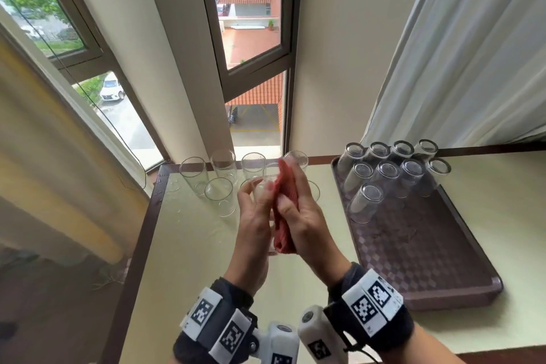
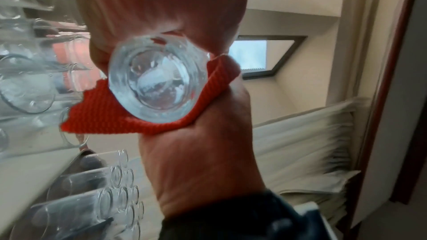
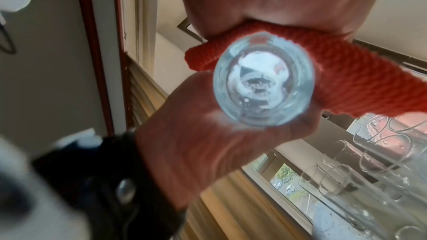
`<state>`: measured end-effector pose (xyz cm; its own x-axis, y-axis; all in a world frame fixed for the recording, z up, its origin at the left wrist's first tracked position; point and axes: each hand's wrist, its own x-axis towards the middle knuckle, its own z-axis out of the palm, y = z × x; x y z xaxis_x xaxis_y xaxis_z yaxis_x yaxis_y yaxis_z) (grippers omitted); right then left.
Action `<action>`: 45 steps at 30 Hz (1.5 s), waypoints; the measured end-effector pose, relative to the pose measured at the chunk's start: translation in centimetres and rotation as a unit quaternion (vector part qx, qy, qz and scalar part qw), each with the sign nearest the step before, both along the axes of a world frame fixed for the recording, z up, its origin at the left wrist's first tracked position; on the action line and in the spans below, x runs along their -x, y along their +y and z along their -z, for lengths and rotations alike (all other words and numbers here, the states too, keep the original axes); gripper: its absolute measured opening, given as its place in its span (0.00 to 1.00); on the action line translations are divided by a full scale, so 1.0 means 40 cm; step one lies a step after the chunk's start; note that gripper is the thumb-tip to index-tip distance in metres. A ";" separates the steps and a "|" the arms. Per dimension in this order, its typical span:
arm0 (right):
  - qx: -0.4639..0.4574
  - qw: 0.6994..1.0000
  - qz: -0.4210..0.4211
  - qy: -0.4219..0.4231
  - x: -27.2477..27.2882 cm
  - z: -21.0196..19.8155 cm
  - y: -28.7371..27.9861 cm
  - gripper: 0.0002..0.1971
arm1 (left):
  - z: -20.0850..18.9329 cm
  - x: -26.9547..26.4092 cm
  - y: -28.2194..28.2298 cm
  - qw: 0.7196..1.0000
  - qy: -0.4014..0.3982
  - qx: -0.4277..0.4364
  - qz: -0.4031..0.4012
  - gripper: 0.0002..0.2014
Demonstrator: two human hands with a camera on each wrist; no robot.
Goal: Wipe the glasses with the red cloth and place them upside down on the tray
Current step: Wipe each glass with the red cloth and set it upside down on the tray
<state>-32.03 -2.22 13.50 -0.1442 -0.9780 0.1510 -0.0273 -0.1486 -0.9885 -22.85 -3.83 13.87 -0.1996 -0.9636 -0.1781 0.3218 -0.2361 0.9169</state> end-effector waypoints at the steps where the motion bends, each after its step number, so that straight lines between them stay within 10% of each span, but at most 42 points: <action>1: -0.010 0.999 0.001 -0.037 0.003 -0.005 -0.014 0.35 | -0.003 0.004 -0.003 1.000 -0.004 0.006 -0.003 0.27; 18: -0.036 0.984 -0.010 -0.173 0.031 -0.002 -0.058 0.27 | 0.019 0.016 -0.048 0.991 -0.097 0.090 -0.024 0.29; 27: -0.048 0.982 -0.013 -0.183 0.042 0.001 -0.077 0.11 | 0.012 0.020 -0.051 0.995 -0.072 0.065 -0.015 0.15; 45: -0.010 0.995 -0.020 -0.099 0.042 -0.002 -0.051 0.25 | 0.014 0.033 -0.024 0.995 -0.048 0.080 -0.024 0.23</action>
<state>-33.72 -4.27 13.56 -0.1304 -0.9861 0.1029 0.1741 -0.1249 -0.9768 -24.17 -4.78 13.30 -0.1427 -0.9890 -0.0379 0.2373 -0.0713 0.9688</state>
